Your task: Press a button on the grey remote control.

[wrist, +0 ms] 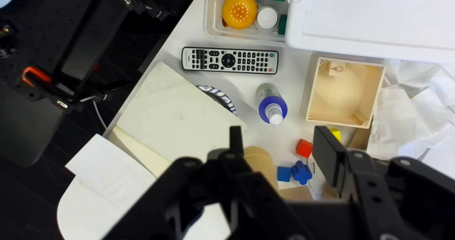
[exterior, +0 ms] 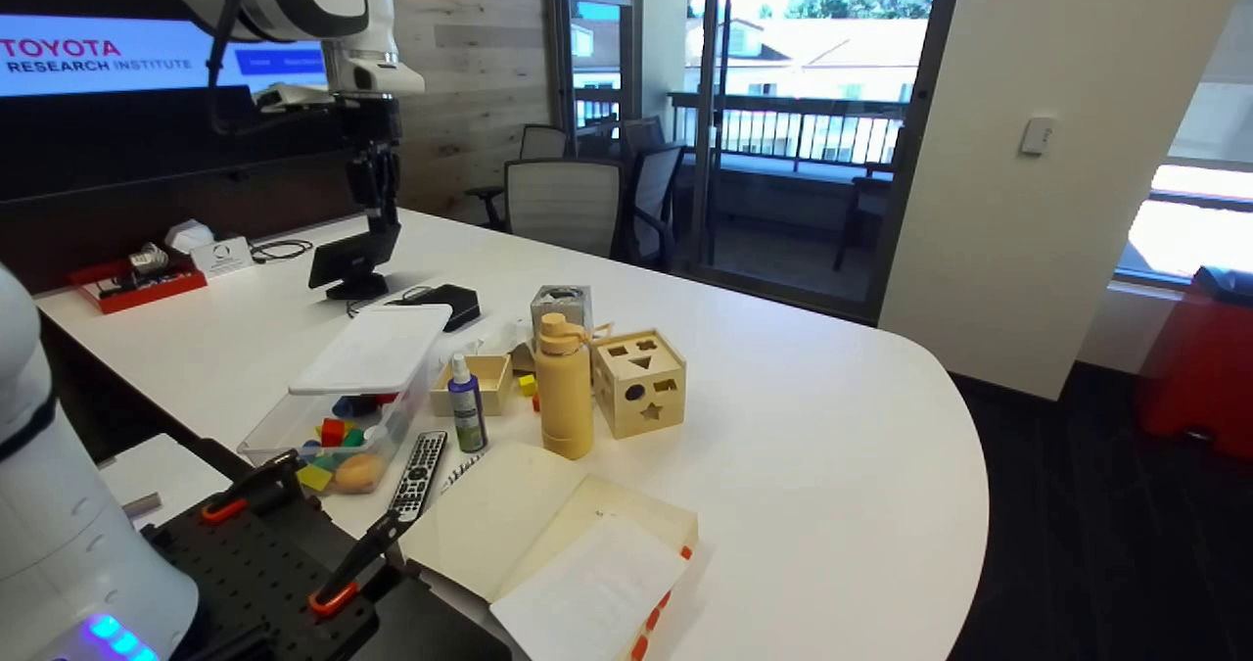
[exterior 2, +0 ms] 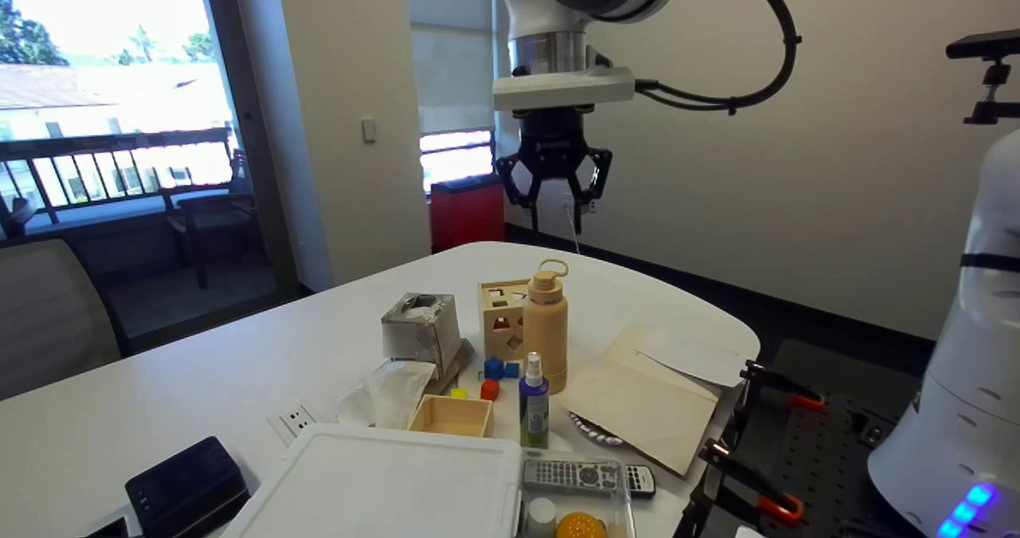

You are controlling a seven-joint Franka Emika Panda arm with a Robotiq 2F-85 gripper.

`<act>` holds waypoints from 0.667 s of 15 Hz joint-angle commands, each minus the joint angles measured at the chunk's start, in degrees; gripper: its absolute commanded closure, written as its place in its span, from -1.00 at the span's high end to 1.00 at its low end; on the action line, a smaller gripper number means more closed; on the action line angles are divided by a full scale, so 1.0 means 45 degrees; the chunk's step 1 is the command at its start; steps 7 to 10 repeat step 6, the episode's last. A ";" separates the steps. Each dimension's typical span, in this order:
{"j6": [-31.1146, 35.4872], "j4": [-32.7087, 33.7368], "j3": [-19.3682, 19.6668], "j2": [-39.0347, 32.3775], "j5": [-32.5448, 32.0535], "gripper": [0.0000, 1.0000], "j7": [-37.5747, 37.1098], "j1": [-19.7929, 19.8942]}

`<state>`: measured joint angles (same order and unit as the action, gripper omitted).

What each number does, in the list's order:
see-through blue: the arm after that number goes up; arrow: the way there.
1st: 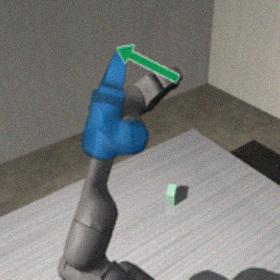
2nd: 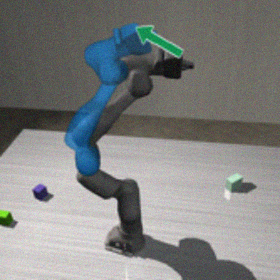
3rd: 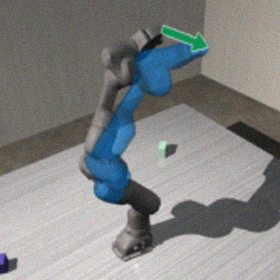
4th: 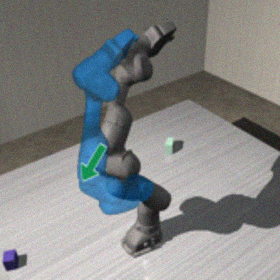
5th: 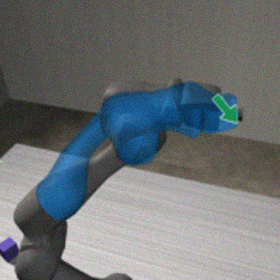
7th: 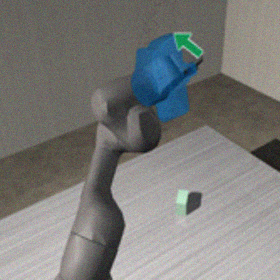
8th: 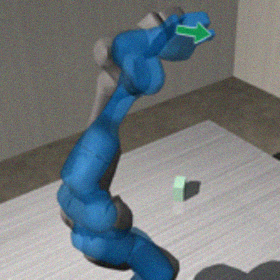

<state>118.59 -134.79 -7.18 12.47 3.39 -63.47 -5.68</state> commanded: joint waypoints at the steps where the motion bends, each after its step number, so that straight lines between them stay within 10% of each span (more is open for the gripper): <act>1: -0.0994 0.1056 -0.0036 -0.0291 0.0117 0.72 0.0057 0.0247; 10: -0.1197 0.1467 0.0060 -0.0534 0.0143 1.00 0.0106 0.0408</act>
